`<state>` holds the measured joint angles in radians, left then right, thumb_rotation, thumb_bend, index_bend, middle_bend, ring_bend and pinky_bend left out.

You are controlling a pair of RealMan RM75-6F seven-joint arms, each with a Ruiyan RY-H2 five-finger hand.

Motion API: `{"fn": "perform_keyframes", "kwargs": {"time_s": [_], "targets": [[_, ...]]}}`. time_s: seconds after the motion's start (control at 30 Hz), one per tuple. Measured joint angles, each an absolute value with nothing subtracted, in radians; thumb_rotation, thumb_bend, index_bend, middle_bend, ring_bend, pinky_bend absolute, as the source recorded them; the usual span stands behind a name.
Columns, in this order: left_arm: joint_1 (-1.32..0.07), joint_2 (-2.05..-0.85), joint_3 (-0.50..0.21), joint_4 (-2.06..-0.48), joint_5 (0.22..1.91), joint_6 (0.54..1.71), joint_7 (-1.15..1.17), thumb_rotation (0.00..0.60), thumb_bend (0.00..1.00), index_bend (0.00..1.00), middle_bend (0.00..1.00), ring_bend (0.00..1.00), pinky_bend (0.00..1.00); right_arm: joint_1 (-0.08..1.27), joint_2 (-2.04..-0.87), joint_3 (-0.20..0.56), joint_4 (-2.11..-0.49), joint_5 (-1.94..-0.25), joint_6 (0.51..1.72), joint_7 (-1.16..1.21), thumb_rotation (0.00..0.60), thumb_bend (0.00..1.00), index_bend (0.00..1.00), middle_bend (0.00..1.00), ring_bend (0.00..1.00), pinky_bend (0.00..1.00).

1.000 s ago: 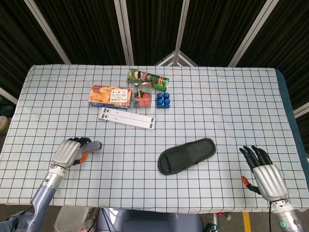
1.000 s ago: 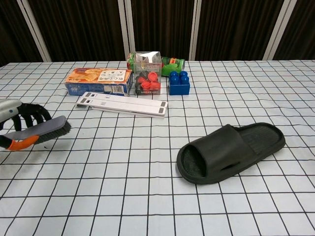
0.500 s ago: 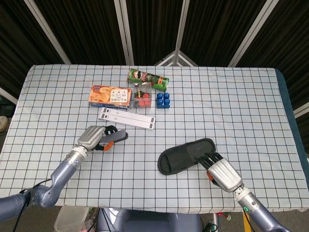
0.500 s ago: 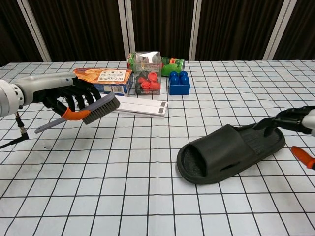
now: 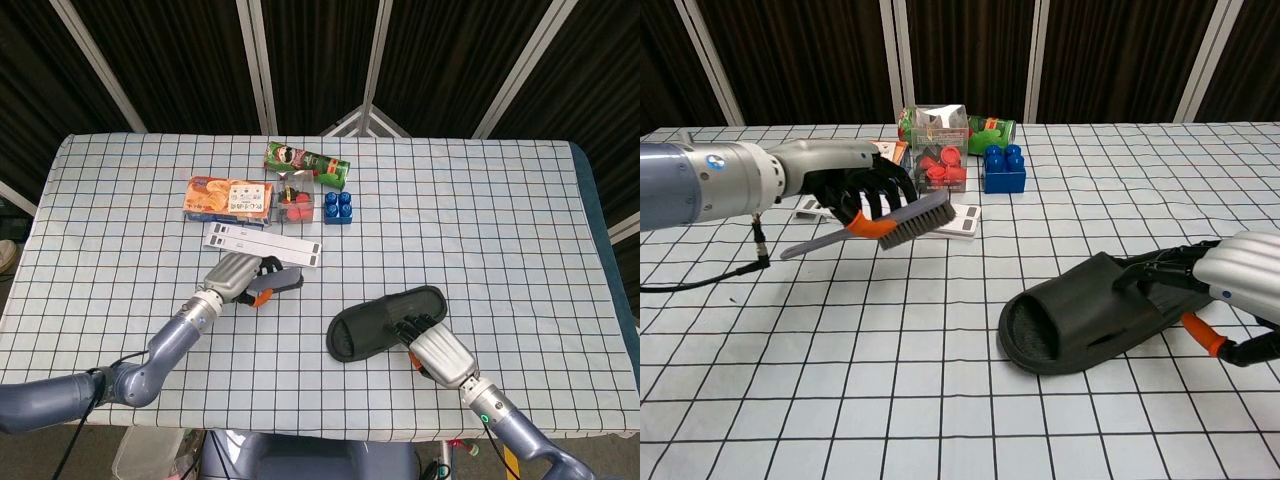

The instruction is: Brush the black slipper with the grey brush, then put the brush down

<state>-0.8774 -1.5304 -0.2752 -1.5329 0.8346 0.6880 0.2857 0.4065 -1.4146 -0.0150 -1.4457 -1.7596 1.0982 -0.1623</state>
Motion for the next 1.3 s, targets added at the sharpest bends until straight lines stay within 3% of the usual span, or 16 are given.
{"fn": "perform_keyframes", "kwargs": {"time_s": [0.47,0.77,1.3], "targets": [[-1.100,-1.713,-0.261,-1.380,0.586,0.560,0.302,0.600,0.64,0.41,0.59,0.44,0.49,0.411,-1.444,-0.035,-1.434,-1.744,1.118,-0.145,0.600,0.73,0.18,0.29,0.22,0.28],[-1.197,-1.730,-0.249,-1.393,0.499,0.589,0.337,0.600,0.64,0.41,0.60,0.45,0.51,0.422,-1.446,-0.049,-1.432,-1.748,1.124,-0.135,0.600,0.73,0.18,0.29,0.22,0.28],[-1.298,-1.771,-0.287,-1.361,0.380,0.611,0.295,0.600,0.66,0.42,0.59,0.45,0.50,0.432,-1.442,-0.079,-1.431,-1.741,1.112,-0.139,0.600,0.73,0.18,0.29,0.22,0.28]]}}
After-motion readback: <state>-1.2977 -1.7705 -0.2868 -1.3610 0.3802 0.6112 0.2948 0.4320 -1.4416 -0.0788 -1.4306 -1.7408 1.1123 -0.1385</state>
